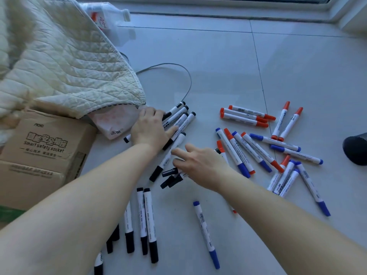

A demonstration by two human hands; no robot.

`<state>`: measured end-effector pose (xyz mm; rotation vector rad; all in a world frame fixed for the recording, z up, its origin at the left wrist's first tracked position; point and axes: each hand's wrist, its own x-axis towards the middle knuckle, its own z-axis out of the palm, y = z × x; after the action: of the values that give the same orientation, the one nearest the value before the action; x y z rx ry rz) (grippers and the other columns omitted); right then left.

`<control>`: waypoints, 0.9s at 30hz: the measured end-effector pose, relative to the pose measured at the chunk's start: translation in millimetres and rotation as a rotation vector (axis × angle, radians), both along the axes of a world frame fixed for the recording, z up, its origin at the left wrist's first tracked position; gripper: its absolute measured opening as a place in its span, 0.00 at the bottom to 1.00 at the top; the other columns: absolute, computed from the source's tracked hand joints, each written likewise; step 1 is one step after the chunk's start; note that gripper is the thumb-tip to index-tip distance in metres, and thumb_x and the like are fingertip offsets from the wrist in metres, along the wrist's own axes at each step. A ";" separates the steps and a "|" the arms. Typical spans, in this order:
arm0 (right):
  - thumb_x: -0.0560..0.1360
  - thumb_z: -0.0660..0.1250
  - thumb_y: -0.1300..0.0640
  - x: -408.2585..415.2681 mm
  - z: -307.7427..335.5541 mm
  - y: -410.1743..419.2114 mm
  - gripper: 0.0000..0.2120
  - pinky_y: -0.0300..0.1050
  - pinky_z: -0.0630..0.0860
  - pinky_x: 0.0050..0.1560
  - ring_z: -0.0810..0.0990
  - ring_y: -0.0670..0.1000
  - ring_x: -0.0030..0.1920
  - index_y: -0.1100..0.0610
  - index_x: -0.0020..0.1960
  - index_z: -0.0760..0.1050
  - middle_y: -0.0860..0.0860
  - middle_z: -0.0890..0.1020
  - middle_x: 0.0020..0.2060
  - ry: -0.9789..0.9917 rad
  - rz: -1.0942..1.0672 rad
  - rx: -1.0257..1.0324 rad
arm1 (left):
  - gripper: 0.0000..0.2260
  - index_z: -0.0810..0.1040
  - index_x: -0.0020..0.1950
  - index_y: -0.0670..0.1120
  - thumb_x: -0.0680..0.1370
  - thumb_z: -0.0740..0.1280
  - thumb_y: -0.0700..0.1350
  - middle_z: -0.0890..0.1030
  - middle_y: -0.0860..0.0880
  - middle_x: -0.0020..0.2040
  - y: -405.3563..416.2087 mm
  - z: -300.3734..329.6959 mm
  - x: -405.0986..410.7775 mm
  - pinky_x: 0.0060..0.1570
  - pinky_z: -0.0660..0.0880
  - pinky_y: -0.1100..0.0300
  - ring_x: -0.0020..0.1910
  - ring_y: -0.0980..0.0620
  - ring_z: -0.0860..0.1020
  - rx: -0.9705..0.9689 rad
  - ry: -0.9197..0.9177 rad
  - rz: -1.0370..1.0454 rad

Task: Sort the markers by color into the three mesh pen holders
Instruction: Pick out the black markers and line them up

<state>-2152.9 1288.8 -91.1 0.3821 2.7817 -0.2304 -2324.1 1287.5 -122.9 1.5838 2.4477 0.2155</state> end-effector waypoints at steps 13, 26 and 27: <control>0.73 0.55 0.67 -10.3 -8.3 13.7 0.13 0.45 0.65 0.33 0.73 0.54 0.48 0.58 0.56 0.69 0.53 0.76 0.49 0.101 -0.105 0.080 | 0.16 0.71 0.54 0.44 0.74 0.64 0.54 0.77 0.43 0.54 7.2 2.4 -9.3 0.42 0.67 0.55 0.53 0.41 0.76 -0.136 -0.020 -0.023; 0.75 0.57 0.66 -29.2 -13.7 31.8 0.11 0.46 0.65 0.38 0.73 0.56 0.52 0.61 0.56 0.71 0.56 0.73 0.53 -0.007 -0.434 0.148 | 0.10 0.69 0.39 0.44 0.72 0.63 0.49 0.75 0.45 0.39 -7.5 16.7 -19.7 0.27 0.62 0.59 0.38 0.45 0.73 -0.262 -0.251 0.129; 0.75 0.58 0.65 -28.8 -13.8 30.4 0.10 0.46 0.65 0.37 0.73 0.56 0.52 0.61 0.55 0.72 0.56 0.73 0.53 -0.007 -0.468 0.145 | 0.09 0.68 0.38 0.44 0.72 0.64 0.49 0.75 0.45 0.39 -12.5 17.3 -19.2 0.28 0.63 0.59 0.38 0.45 0.73 -0.245 -0.276 0.150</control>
<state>-2181.7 1319.2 -105.0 1.0664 2.6693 -0.1309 -2343.3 1275.0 -105.6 1.1862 2.2778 0.1410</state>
